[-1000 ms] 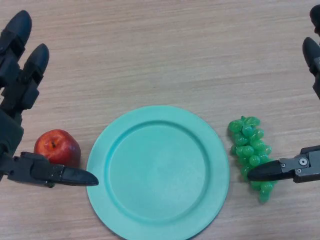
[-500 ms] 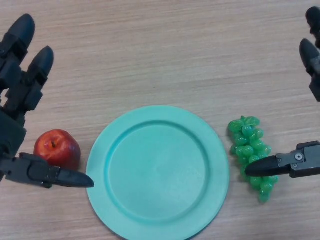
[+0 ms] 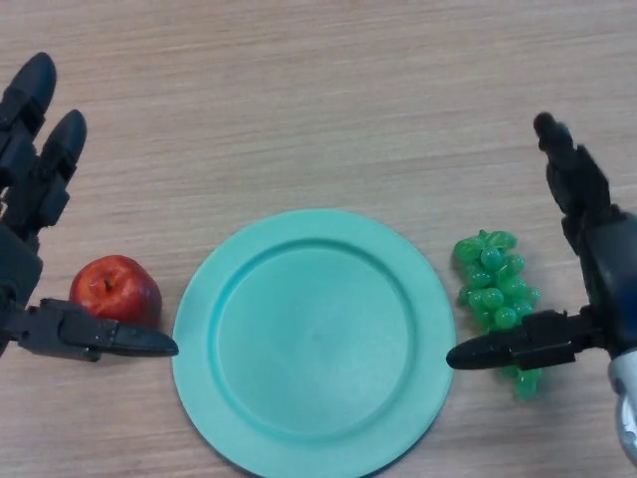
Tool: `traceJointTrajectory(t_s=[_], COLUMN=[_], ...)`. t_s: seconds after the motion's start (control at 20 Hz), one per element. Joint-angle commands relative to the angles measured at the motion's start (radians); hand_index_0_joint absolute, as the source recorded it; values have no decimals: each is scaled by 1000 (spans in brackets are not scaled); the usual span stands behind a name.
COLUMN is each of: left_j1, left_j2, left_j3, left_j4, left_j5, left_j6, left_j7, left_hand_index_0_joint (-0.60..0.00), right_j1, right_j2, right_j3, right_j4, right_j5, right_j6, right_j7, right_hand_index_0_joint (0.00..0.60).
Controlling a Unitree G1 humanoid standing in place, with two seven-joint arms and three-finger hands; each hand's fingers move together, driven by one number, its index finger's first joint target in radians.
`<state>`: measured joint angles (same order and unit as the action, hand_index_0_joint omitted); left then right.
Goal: Pick up the green grapes and place it on the plate
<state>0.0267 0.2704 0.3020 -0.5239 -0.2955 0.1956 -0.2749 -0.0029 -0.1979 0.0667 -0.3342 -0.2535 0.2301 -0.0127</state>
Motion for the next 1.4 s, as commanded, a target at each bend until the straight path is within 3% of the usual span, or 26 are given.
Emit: traceJointTrajectory(t_s=[0.05,0.55,0.65,0.7,0.75,0.8,0.9,1.2,1.4], left_j1=[-25,-27,-24,-21,-17,-5,6,27,52], left_j2=[45,42,40,38,36,32,27,14,1], left_j3=[56,47,45,47,49,60,69,77,90], left_j4=[-33,-27,-30,-33,-35,-41,-46,-85,-116], left_j5=[-3,12,9,4,-1,-16,-25,-28,-19], left_j6=[-166,-167,-163,-161,-160,-161,-165,-159,-170], left_j7=[8,29,30,29,28,23,21,20,4], left_hand_index_0_joint=[0,0,0,0,0,0,0,0,0], right_j1=[-35,-125,-132,-135,-135,-133,-130,-150,-191], right_j2=[-5,-14,-17,-20,-23,-31,-47,-74,-65], right_j3=[-19,-16,-22,-23,-24,-25,-16,-53,-72], right_j4=[24,377,399,408,415,429,439,413,248], right_j5=[-61,-196,-200,-203,-208,-232,-308,-373,-277], right_j6=[-198,-342,-348,-351,-353,-359,-361,-356,-265], right_j7=[-52,-106,-108,-104,-98,-79,-30,0,78], right_hand_index_0_joint=[0,0,200,349,450,592,600,600,600])
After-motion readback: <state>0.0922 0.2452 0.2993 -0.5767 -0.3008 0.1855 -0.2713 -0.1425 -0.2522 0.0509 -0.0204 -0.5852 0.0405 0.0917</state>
